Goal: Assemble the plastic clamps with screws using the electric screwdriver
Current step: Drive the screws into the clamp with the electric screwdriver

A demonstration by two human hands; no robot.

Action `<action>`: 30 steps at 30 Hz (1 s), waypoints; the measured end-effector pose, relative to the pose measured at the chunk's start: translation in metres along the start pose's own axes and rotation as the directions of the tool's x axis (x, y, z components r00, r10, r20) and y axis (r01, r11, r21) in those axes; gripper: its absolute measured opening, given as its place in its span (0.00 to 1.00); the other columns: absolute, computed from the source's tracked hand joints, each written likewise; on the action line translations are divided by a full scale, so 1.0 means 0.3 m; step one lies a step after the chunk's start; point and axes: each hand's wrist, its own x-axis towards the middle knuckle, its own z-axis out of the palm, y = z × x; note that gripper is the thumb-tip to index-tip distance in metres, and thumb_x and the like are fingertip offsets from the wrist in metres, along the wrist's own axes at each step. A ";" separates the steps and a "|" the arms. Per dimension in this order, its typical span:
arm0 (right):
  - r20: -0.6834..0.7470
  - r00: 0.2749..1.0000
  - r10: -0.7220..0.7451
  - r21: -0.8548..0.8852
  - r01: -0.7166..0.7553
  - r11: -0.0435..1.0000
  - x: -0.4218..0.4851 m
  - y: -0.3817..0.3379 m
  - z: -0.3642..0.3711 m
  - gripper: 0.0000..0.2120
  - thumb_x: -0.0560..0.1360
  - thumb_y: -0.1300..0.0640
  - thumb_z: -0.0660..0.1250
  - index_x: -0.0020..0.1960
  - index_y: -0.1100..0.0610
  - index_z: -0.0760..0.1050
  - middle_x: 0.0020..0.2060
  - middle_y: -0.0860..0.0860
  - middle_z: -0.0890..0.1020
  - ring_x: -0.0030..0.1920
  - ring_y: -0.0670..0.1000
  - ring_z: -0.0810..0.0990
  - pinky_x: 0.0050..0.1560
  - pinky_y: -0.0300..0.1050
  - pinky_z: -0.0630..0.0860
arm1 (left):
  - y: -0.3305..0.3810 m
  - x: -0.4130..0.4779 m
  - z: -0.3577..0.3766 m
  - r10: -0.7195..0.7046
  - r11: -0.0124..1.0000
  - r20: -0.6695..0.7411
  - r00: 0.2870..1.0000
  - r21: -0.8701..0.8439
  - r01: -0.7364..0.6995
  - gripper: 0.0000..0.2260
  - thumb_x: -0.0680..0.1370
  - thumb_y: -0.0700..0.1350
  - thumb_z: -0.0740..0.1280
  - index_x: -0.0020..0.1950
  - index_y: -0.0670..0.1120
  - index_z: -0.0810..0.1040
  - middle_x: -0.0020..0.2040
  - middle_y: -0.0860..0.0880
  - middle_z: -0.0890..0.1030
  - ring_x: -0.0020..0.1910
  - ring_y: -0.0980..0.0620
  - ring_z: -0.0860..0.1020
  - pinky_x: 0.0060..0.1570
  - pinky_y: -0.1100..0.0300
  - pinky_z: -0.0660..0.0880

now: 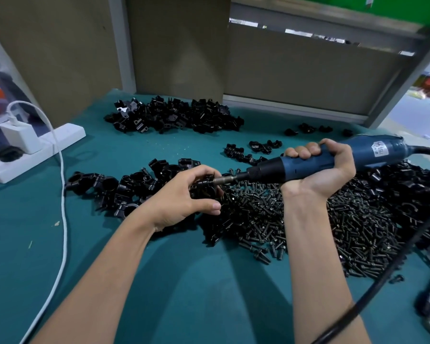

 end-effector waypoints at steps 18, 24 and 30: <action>0.005 1.000 0.007 0.009 -0.007 1.000 -0.014 -0.002 -0.005 0.19 0.74 0.59 0.57 0.24 0.55 0.70 0.23 0.47 0.68 0.22 0.47 0.67 0.27 0.37 0.67 | -0.011 0.002 -0.002 -0.020 1.000 0.029 0.999 -0.017 0.021 0.17 0.73 0.33 0.74 0.58 0.47 0.77 0.51 0.45 0.84 0.46 0.44 0.86 0.44 0.59 0.81; 0.013 1.000 0.011 -0.005 -0.011 1.000 -0.018 -0.004 -0.005 0.20 0.74 0.58 0.57 0.23 0.54 0.70 0.23 0.47 0.68 0.22 0.47 0.67 0.27 0.37 0.67 | -0.014 0.003 -0.001 -0.026 0.999 0.021 0.999 0.022 0.026 0.16 0.73 0.35 0.74 0.57 0.49 0.77 0.52 0.45 0.83 0.46 0.45 0.86 0.50 0.54 0.79; 0.001 1.000 0.018 0.002 -0.018 1.000 -0.021 -0.002 -0.011 0.20 0.74 0.58 0.57 0.23 0.54 0.70 0.23 0.47 0.69 0.22 0.47 0.67 0.28 0.37 0.66 | -0.012 0.002 -0.003 -0.030 0.998 0.023 0.999 0.050 0.029 0.15 0.73 0.37 0.75 0.56 0.50 0.77 0.49 0.51 0.84 0.47 0.47 0.86 0.55 0.44 0.79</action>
